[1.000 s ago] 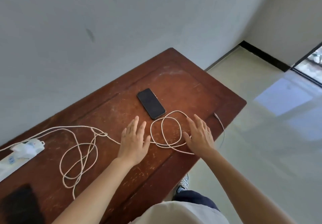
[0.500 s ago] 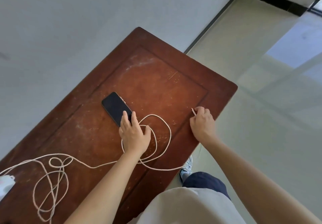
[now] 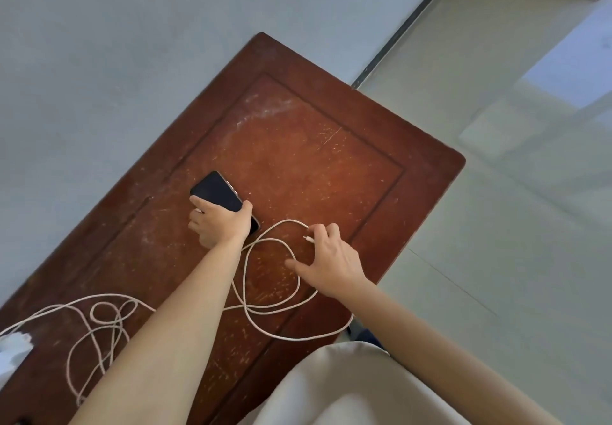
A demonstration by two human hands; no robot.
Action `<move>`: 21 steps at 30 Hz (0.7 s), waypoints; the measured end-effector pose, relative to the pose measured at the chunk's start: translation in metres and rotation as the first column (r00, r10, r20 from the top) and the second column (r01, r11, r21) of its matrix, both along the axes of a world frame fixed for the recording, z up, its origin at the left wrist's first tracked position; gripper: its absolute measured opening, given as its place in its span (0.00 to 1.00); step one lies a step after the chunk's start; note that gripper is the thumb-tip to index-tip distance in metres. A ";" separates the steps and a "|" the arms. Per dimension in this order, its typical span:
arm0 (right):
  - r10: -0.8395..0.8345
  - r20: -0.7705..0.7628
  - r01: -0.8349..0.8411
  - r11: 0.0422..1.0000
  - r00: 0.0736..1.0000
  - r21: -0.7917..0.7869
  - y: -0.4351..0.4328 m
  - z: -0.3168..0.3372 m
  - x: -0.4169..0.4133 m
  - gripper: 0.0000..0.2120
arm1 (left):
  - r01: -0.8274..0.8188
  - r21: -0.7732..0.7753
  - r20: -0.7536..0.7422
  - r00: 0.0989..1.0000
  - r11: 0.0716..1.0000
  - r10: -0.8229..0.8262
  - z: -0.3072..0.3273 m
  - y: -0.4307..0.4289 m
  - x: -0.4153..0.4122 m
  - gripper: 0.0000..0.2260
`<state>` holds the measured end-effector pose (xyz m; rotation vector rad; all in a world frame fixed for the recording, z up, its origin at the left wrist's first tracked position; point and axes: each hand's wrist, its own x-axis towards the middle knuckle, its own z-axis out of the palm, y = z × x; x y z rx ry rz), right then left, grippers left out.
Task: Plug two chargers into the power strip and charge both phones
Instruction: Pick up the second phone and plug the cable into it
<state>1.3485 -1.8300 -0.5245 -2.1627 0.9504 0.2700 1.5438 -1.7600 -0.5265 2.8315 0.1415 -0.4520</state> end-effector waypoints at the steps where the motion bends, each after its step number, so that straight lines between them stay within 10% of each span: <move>1: 0.059 -0.016 -0.060 0.998 0.998 -0.025 0.005 -0.002 -0.002 0.32 | -0.005 -0.022 0.002 1.000 1.000 0.005 0.001 0.002 0.001 0.50; 5: 0.038 0.022 -0.036 0.996 0.999 -0.079 0.013 -0.004 0.003 0.19 | -0.092 -0.274 -0.096 0.993 0.957 0.068 0.011 0.025 0.006 0.48; 12: -0.218 0.226 0.219 0.976 0.949 0.022 0.018 0.044 0.048 0.23 | -0.480 -0.683 -0.482 0.862 0.550 0.154 0.076 0.077 0.027 0.49; 16: -0.200 0.436 0.041 0.937 0.877 0.347 0.041 0.082 0.078 0.15 | -0.484 -0.782 -0.503 0.862 0.392 0.061 0.118 0.109 0.033 0.37; 21: 0.048 0.634 -0.270 0.928 0.772 0.258 0.079 0.117 0.084 0.10 | -0.397 -0.837 -0.431 0.902 0.376 -0.008 0.151 0.140 0.025 0.24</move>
